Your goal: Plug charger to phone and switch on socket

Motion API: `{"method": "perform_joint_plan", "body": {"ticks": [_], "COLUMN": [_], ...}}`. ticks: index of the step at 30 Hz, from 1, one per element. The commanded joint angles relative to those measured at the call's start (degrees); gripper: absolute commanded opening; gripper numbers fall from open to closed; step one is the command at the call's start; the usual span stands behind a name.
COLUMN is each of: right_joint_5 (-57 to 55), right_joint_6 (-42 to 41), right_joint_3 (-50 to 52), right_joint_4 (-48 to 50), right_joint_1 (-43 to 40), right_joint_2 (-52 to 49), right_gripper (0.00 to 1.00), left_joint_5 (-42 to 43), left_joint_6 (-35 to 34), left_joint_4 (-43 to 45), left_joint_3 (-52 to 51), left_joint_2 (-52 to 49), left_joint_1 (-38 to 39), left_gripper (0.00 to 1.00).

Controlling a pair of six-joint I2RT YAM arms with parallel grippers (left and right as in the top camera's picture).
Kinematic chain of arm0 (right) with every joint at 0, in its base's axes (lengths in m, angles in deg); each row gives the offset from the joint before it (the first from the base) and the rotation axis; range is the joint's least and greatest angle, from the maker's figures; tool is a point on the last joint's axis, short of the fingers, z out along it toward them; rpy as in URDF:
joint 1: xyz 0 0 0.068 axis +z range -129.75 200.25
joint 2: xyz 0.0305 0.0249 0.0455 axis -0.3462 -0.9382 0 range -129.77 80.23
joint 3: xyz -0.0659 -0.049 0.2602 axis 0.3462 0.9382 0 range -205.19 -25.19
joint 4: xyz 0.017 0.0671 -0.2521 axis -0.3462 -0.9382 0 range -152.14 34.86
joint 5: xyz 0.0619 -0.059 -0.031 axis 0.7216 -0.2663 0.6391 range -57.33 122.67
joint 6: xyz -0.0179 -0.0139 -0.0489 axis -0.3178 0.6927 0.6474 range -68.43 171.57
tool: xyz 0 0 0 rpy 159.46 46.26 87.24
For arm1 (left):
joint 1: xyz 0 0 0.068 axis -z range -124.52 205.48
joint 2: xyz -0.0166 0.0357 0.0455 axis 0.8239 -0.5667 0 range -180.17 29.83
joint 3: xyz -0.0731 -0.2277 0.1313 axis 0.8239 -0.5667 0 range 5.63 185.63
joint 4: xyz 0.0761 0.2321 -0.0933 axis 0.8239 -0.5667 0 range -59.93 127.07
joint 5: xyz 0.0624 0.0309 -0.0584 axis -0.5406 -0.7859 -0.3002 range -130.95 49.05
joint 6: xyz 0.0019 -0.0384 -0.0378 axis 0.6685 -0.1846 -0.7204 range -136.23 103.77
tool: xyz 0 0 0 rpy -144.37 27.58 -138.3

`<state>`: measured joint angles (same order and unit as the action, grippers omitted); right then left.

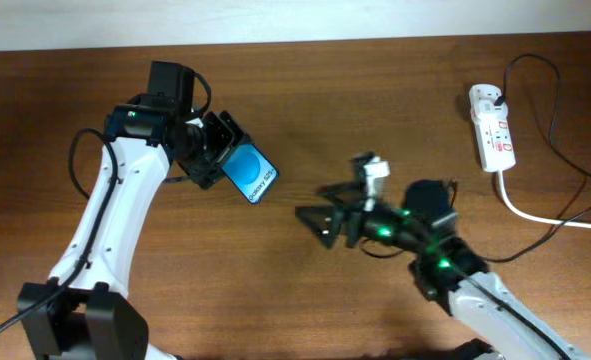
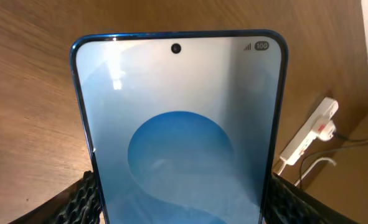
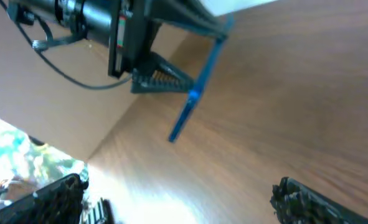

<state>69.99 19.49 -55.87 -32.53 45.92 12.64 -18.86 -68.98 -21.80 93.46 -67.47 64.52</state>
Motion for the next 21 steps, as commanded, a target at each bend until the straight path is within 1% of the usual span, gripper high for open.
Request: {"method": "perform_joint_plan", "body": {"ticks": [1,3,4,6,8,10,12,14,15,17,18,19,21], "right_joint_5": [-17.09,-23.28,-25.57,-25.83,-27.34,-27.69,-27.52,-27.50,-27.52,-27.47,-27.50,-27.50,-27.54], "right_joint_6": [-0.15,-0.96,-3.17,-5.44,-6.19,-6.38,-6.71,-10.75,-11.50,-14.08,-14.58,-14.58,-14.58], "right_joint_3": [-0.87,-0.90,-0.90,-0.96,-1.29,-2.29,-3.69,-4.50,-4.55,-4.52,-4.52,-4.52,-4.52], "right_joint_4": [7.58,10.08,12.68,17.42,18.64,18.80,18.78,18.82,18.80,18.75,18.64,18.62,18.18], "right_joint_1": [7.45,10.60,11.98,12.61,12.61,12.61,12.61,12.61,12.61,12.63,12.61,12.61,12.61], "right_joint_2": [-3.69,-5.75,-7.30,-9.86,-11.58,-12.83,-13.81,-14.32,-14.32,-14.53,-14.60,-14.60,-14.67], "right_gripper": [1.00,1.00,1.00,0.98,0.97,0.92,0.84,0.66,0.61,0.57,0.54,0.53,0.49], "left_joint_5": [0.85,0.83,0.79,0.66,0.66,0.68,0.68,0.66,0.68,0.68,0.70,0.74,0.87], "left_joint_6": [-5.16,-6.47,-6.60,-6.62,-6.62,-6.60,-6.60,-6.60,-6.60,-6.62,-6.62,-6.62,-6.84], "left_joint_4": [1.57,1.92,2.71,3.32,3.32,3.30,3.32,3.39,3.52,4.09,4.22,4.20,4.24], "left_joint_3": [0.31,0.31,0.31,0.31,0.31,0.31,0.31,0.31,0.31,0.31,0.31,0.31,0.31], "left_joint_2": [0.55,0.55,0.55,0.55,0.55,0.55,0.55,0.55,0.55,0.55,0.55,0.55,0.55], "left_joint_1": [1.46,2.47,3.37,4.52,5.25,6.05,7.17,8.72,8.98,9.66,9.84,9.84,9.84], "left_gripper": [0.45,0.45,0.45,0.45,0.45,0.45,0.45,0.45,0.45,0.45,0.45,0.45,0.46]}}
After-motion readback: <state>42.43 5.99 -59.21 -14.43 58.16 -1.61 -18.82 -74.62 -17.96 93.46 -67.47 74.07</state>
